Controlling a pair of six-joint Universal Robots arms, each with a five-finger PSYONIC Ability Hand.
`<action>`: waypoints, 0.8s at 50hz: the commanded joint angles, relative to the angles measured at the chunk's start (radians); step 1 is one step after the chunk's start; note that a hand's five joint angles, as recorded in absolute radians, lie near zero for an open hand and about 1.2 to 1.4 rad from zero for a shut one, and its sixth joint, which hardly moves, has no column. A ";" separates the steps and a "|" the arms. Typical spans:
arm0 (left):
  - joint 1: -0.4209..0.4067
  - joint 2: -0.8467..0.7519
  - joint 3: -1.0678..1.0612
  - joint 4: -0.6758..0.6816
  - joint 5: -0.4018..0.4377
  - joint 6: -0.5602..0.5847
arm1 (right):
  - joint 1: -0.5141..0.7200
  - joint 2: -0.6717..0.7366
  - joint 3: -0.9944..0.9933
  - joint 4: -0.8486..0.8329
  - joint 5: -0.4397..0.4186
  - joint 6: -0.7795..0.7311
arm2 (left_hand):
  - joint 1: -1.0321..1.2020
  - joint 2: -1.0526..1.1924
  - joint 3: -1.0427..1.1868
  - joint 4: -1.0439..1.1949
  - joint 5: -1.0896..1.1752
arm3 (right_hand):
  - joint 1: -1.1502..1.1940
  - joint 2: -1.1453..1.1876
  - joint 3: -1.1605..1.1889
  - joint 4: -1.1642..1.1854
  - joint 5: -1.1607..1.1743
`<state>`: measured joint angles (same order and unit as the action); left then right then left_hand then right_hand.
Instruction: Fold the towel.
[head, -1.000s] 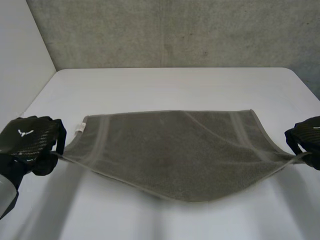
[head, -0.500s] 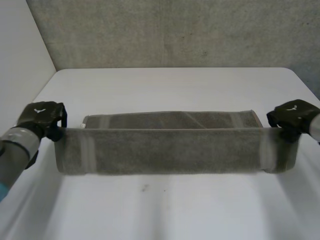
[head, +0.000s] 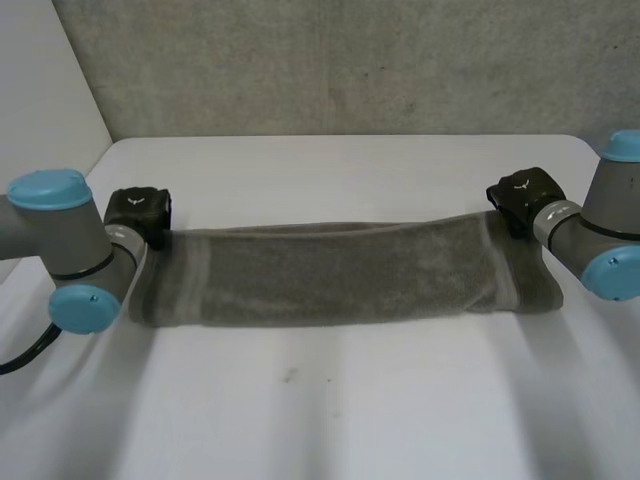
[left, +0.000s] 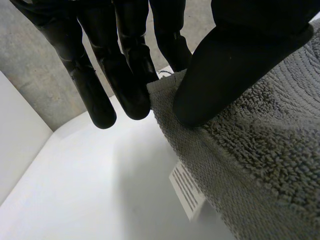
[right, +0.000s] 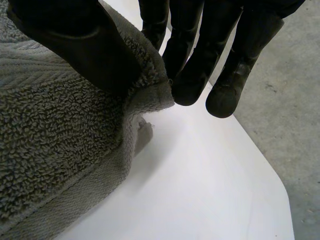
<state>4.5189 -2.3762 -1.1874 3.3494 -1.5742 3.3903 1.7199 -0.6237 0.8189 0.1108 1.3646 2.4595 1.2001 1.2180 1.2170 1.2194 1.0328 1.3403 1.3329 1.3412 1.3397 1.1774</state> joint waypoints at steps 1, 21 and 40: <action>-0.006 -0.032 0.066 0.001 -0.017 -0.002 | 0.000 0.041 -0.070 0.001 0.008 -0.001 | 0.196 0.178 0.179 0.177 0.189 | 0.056 0.063 0.055 0.057 0.044; -0.029 -0.120 0.177 0.048 -0.036 -0.008 | 0.029 0.160 -0.247 0.018 0.048 -0.008 | -0.373 -0.391 -0.390 -0.392 -0.380 | -1.166 -1.158 -1.167 -1.165 -1.177; -0.050 0.194 -0.131 0.101 -0.038 -0.009 | 0.035 -0.212 0.026 0.037 0.119 0.118 | -1.026 -1.044 -1.042 -1.045 -1.033 | -1.166 -1.158 -1.167 -1.165 -1.177</action>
<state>4.4663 -2.3553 -1.1444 3.4492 -1.6135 3.3825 1.7642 -0.6822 0.6801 0.1368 1.4892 2.5404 0.1755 0.1699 0.1704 0.1702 0.0300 0.2321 0.2512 0.2459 0.2562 0.0548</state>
